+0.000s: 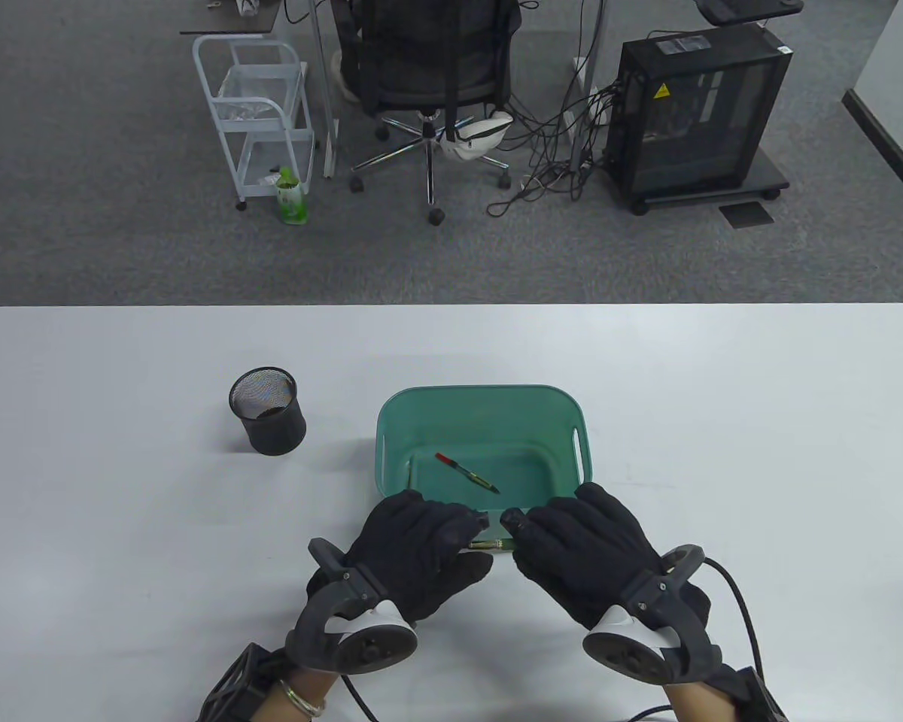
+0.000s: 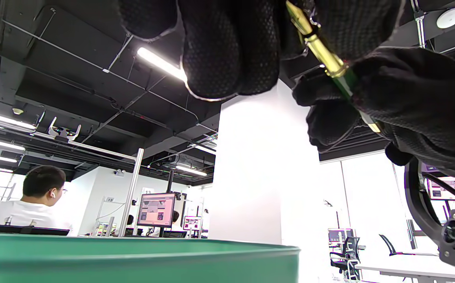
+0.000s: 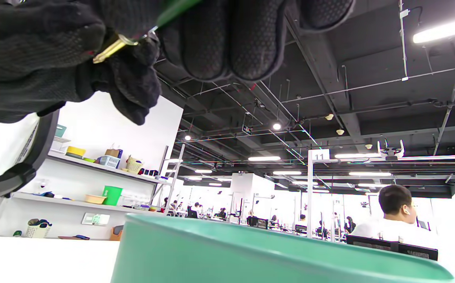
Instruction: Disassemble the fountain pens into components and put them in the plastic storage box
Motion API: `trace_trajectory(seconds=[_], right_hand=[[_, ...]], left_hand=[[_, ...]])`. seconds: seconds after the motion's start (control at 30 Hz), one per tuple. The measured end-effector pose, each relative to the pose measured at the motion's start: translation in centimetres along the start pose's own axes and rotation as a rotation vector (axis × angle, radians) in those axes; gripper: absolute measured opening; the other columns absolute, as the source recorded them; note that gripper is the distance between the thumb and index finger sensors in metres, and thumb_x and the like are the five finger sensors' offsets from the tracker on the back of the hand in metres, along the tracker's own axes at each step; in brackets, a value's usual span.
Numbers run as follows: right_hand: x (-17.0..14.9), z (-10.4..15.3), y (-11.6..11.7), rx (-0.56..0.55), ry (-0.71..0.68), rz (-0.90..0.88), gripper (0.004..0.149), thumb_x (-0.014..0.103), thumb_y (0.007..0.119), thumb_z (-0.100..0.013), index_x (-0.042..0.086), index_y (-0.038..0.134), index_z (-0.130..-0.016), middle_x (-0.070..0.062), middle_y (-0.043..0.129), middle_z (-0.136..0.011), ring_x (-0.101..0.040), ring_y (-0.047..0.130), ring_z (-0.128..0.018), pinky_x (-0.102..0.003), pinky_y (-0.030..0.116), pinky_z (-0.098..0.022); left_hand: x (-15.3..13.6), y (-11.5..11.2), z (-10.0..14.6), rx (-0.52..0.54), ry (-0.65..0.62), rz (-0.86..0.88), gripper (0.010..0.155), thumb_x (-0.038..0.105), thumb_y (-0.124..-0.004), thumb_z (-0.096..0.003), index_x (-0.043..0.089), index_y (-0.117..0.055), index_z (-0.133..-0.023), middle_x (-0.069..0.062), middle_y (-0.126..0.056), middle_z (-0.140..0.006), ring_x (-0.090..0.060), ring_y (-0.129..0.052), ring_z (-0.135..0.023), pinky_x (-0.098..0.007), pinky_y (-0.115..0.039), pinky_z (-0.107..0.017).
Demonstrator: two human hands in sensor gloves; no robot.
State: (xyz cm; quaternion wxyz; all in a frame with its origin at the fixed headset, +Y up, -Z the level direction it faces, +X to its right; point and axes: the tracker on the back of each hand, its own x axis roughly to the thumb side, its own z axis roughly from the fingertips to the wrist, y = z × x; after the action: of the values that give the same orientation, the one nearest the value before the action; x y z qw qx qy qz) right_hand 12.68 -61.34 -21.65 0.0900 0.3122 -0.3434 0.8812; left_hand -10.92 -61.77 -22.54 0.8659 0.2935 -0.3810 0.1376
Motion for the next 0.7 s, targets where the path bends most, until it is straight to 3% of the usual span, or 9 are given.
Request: trace_trajectory(seconds=[0.3,0.7], right_hand=[[0.05,0.04,0.0,-0.004,-0.002,0.001,0.045,0.049,0.07,-0.055,0.032,0.084,-0.094,0.011,0.088,-0.085,-0.012,0.087,-0.081,-0.047,0.061,-0.076],[0.28,0.15,-0.08,-0.012,-0.01,-0.009,0.045,0.049,0.07,-0.055,0.032,0.084,-0.094,0.011,0.088,-0.085,-0.012,0.087,-0.081,-0.047,0.061,-0.076]], left_hand=[[0.19,-0.07,-0.06,-0.008,-0.006,-0.006,0.044,0.049,-0.071,-0.0644,0.015,-0.08,-0.092,-0.002,-0.098,-0.082,-0.02,-0.098,-0.07,-0.048,-0.068,-0.073],[0.22,-0.12,-0.11,-0.002,-0.014,0.012,0.049,0.046,-0.054,-0.0674,0.013,-0.089,-0.08,-0.001,-0.104,-0.066,-0.019,-0.102,-0.055,-0.047,-0.072,-0.068]])
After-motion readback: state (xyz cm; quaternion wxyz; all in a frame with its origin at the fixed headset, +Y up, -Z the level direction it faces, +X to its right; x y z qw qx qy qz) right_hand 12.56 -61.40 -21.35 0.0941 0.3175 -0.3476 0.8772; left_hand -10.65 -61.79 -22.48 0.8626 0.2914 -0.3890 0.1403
